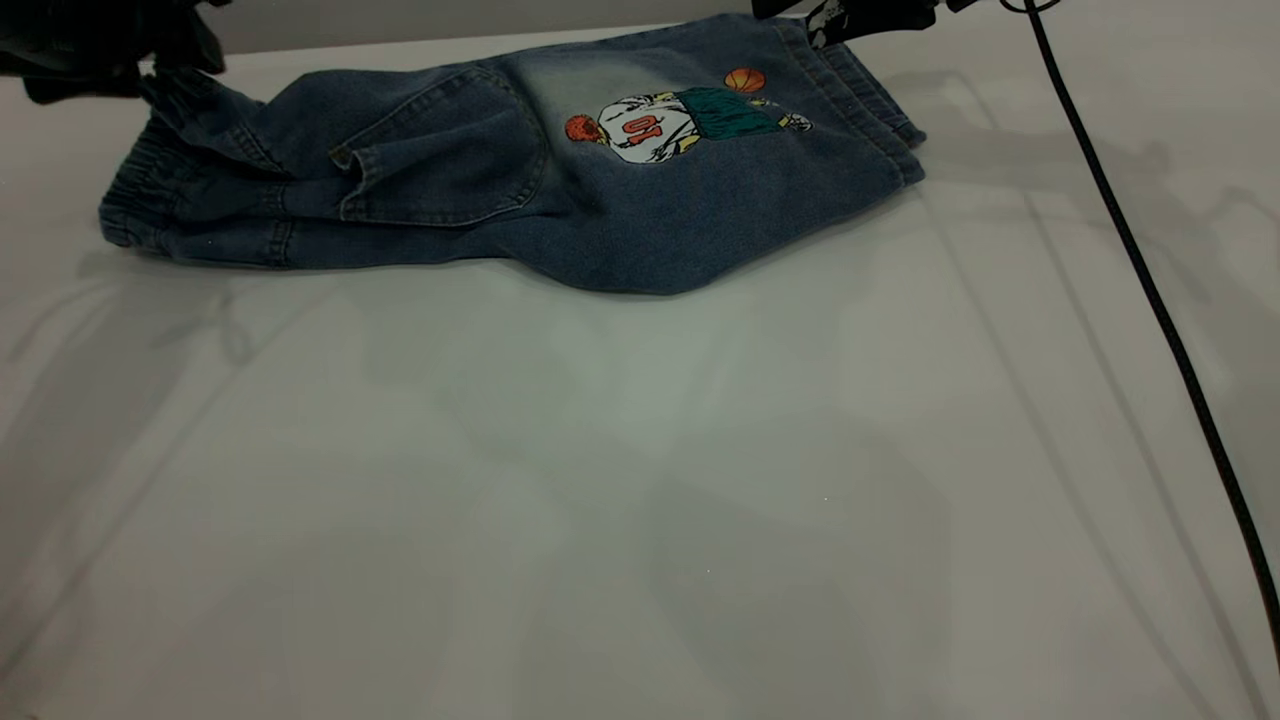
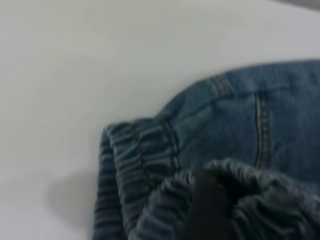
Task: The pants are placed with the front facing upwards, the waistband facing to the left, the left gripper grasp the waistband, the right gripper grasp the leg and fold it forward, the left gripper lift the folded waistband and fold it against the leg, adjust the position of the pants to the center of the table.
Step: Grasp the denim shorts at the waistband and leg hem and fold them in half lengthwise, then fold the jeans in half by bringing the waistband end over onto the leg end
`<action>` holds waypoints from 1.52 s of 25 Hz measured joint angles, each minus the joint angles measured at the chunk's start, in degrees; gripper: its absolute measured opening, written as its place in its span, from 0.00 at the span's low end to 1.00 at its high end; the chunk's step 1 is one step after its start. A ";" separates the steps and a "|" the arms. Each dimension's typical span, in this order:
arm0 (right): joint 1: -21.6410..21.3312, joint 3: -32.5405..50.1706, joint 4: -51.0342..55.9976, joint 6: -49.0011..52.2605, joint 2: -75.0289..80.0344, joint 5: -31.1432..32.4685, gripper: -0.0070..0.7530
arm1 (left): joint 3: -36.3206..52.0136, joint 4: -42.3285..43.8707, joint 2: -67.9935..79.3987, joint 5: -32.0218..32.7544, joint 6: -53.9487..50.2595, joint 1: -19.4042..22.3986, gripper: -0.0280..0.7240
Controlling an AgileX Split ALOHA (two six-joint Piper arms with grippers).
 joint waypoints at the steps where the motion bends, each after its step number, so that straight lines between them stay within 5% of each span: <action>1: 0.00 0.00 -0.18 0.28 0.00 0.76 0.55 | 0.00 0.00 0.00 0.99 0.00 0.00 0.76; 14: 1.86 0.00 -11.72 7.53 -0.04 3.18 0.55 | 0.00 1.82 -12.28 20.80 0.47 0.16 0.82; 20: 3.57 0.00 -13.77 9.62 -0.04 3.52 0.55 | 0.11 6.07 -11.55 28.74 -0.27 5.27 0.82; 26: 3.57 0.00 -13.95 9.61 -0.04 3.45 0.55 | 0.05 6.23 -10.39 27.60 -0.41 11.43 0.82; 38: 3.57 0.00 -13.89 9.72 -0.04 4.42 0.55 | 0.01 1.04 1.09 14.95 0.08 10.84 0.82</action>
